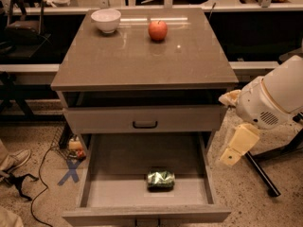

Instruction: Pick green can from middle drawer and place on counter

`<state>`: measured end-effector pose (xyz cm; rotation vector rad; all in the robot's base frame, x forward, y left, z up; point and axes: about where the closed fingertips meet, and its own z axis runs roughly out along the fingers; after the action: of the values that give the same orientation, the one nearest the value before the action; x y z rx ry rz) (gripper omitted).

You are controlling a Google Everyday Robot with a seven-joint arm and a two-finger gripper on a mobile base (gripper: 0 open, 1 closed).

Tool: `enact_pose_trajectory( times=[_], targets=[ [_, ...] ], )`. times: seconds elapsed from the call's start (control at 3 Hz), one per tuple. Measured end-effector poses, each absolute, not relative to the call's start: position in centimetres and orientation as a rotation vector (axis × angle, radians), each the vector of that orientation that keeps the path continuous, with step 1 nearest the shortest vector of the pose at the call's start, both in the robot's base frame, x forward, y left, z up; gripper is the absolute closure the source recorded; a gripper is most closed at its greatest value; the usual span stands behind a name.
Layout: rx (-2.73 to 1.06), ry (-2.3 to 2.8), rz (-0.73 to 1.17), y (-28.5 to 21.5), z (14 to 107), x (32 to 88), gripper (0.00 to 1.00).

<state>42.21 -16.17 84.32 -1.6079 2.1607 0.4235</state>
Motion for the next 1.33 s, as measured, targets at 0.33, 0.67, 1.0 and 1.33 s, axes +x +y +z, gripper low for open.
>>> enact_pose_trajectory(
  times=[0.33,0.67,1.0,1.33],
  targets=[
    [-1.578,2.188,0.413,-16.7,80.4,42.7,0.00],
    [-1.559,2.196,0.452,-16.5,69.4,44.4,0.00],
    [-1.555,2.190,0.465,-15.5,62.5,46.2,0.00],
    [-1.555,2.190,0.465,-15.5,62.5,46.2,0.00]
  ],
)
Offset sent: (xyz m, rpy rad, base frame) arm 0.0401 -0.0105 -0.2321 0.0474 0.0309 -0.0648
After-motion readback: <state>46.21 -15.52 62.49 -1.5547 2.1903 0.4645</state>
